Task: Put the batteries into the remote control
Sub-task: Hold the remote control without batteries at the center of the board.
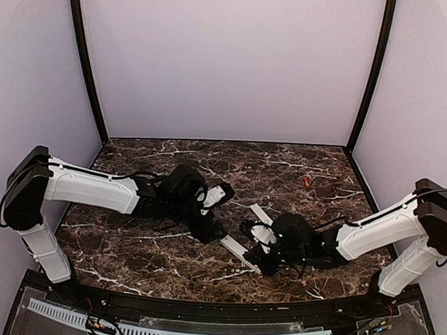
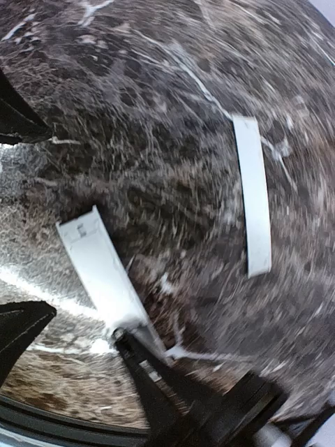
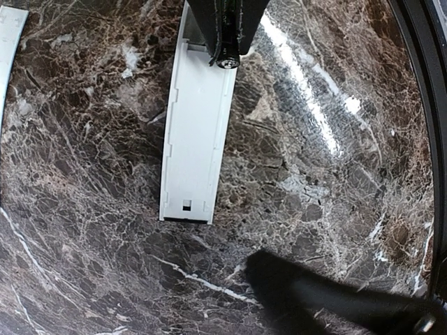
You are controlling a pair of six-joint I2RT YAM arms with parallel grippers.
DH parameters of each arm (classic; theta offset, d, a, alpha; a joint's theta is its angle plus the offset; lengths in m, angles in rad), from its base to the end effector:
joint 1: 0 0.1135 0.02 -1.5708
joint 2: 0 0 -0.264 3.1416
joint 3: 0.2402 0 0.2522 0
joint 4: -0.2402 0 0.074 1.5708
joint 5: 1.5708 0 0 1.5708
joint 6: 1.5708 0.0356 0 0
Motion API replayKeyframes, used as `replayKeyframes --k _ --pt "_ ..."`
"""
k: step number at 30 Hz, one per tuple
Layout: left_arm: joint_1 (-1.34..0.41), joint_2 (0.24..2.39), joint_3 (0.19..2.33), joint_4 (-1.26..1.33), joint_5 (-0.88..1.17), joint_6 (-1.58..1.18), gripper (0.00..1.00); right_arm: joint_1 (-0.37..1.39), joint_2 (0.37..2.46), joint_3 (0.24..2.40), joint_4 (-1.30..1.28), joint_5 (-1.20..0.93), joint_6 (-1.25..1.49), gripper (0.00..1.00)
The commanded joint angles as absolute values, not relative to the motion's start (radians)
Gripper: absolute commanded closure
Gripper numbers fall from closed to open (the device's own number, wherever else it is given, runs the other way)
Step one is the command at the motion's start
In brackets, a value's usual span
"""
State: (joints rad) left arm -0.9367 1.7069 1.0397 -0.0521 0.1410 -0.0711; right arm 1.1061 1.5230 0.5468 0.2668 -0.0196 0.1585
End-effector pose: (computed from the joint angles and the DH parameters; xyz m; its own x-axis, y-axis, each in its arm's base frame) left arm 0.2137 -0.2991 0.1986 -0.4505 0.4938 -0.7438 0.8304 0.5378 -0.1458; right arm 0.1237 0.2484 0.1365 -0.4304 -0.5064 -0.7472 -0.8431 0.5212 0.1324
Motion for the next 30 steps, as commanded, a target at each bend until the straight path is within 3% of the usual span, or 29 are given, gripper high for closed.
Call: replayKeyframes --k 1,8,19,30 --pt "-1.007 1.67 0.983 -0.084 0.202 0.658 0.23 1.118 1.503 0.535 0.221 -0.004 0.173 1.0" --pt "-0.997 1.832 1.094 -0.112 0.214 0.894 0.23 1.118 1.508 0.527 0.229 -0.02 0.189 1.0" --pt "-0.932 1.939 1.199 -0.232 0.344 0.959 0.23 1.118 1.463 0.491 0.243 -0.023 0.202 1.0" --pt "-0.852 1.952 1.162 -0.187 0.463 0.933 0.24 1.118 1.467 0.488 0.238 -0.014 0.2 1.0"
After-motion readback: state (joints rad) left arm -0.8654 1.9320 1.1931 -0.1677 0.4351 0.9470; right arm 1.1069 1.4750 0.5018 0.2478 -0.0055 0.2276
